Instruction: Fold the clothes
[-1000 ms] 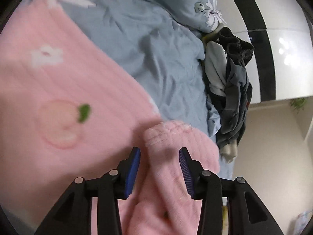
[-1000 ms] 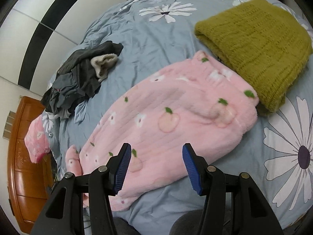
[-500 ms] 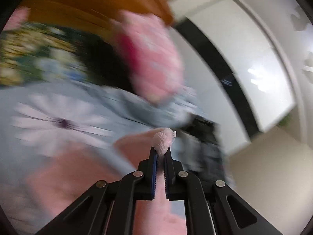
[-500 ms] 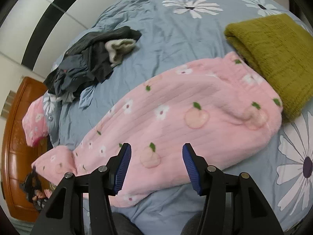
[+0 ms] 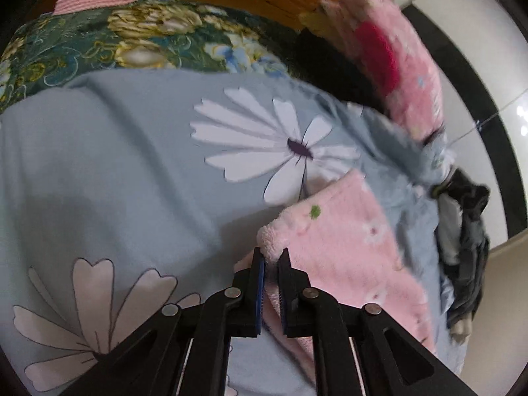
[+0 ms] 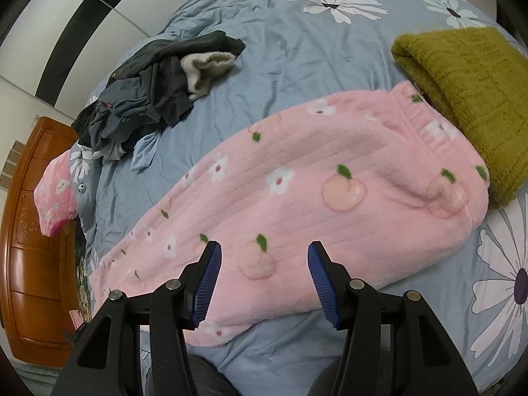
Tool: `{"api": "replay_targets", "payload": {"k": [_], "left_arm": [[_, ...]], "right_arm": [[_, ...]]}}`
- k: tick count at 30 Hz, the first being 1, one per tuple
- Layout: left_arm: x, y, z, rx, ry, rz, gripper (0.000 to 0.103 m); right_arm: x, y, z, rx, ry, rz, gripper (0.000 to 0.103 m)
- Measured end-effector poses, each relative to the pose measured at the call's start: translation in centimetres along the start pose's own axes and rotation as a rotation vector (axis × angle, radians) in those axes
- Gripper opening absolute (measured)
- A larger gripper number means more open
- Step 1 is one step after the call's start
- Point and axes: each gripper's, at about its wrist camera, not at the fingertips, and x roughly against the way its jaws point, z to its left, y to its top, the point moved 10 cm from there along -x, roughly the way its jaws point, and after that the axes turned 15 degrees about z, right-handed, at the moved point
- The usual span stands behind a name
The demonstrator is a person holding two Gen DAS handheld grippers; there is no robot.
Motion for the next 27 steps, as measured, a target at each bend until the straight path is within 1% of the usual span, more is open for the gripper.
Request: {"api": "replay_targets", "payload": {"k": [2, 4, 5, 6, 7, 10, 13, 14, 15, 16, 17, 18, 19, 20, 21, 24, 25, 27], "left_arm": [[-0.2, -0.3, 0.3, 0.002, 0.013, 0.005, 0.014], [-0.2, -0.5, 0.9, 0.011, 0.03, 0.004, 0.026], [-0.2, -0.5, 1.4, 0.028, 0.047, 0.003, 0.04], [-0.3, -0.5, 1.9, 0.046, 0.047, 0.001, 0.044], [-0.4, -0.5, 2.2, 0.064, 0.025, 0.004, 0.044], [-0.9, -0.3, 2.7, 0.135, -0.112, 0.022, 0.045], [-1.4, -0.1, 2.7, 0.229, -0.304, 0.049, 0.045], [-1.6, 0.0, 2.7, 0.253, -0.35, 0.059, 0.045], [-1.9, -0.1, 2.6, 0.267, -0.373, 0.073, 0.042], [-2.2, -0.1, 2.5, 0.274, -0.381, 0.082, 0.042], [-2.2, -0.1, 2.5, 0.275, -0.37, 0.082, 0.039], [-2.3, -0.1, 2.6, 0.284, -0.362, 0.082, 0.032], [-2.4, -0.2, 2.8, 0.293, -0.353, 0.082, 0.029], [-2.4, -0.2, 3.0, 0.307, -0.352, 0.081, 0.022], [-2.3, -0.3, 3.0, 0.312, -0.348, 0.077, 0.018], [-1.2, -0.3, 1.7, 0.261, -0.281, 0.063, 0.015], [-0.7, -0.2, 1.1, 0.23, -0.251, 0.06, 0.015], [1.0, 0.1, -1.7, 0.104, -0.151, 0.049, 0.014]], "right_arm": [[-0.2, -0.1, 0.0, 0.002, -0.002, 0.005, 0.056], [-0.3, -0.3, 0.0, 0.002, -0.005, 0.012, 0.056], [-0.4, -0.4, 0.0, 0.002, -0.007, 0.014, 0.056], [-0.5, -0.4, -0.1, 0.0, -0.008, 0.016, 0.056], [-0.5, -0.4, -0.1, -0.002, -0.007, 0.017, 0.056], [-0.5, -0.4, 0.0, 0.001, -0.003, 0.016, 0.056], [-0.5, -0.4, 0.1, 0.004, -0.006, 0.019, 0.056], [-0.5, -0.4, 0.0, 0.002, -0.004, 0.018, 0.056], [-0.6, -0.4, 0.1, 0.001, -0.003, 0.018, 0.056], [-0.6, -0.4, 0.1, 0.001, -0.003, 0.018, 0.056], [-0.6, -0.4, 0.2, 0.001, -0.003, 0.018, 0.056], [-0.6, -0.4, 0.2, 0.002, 0.0, 0.018, 0.056], [-0.6, -0.4, 0.2, 0.002, 0.003, 0.017, 0.056], [-0.6, -0.4, 0.2, 0.002, 0.006, 0.016, 0.056], [-0.5, -0.3, 0.2, 0.001, 0.011, 0.014, 0.056], [0.1, -0.3, 0.0, -0.004, 0.027, 0.003, 0.056], [0.3, -0.3, -0.1, -0.005, 0.033, -0.001, 0.056], [0.7, -0.2, -0.3, -0.01, 0.046, -0.01, 0.056]]}}
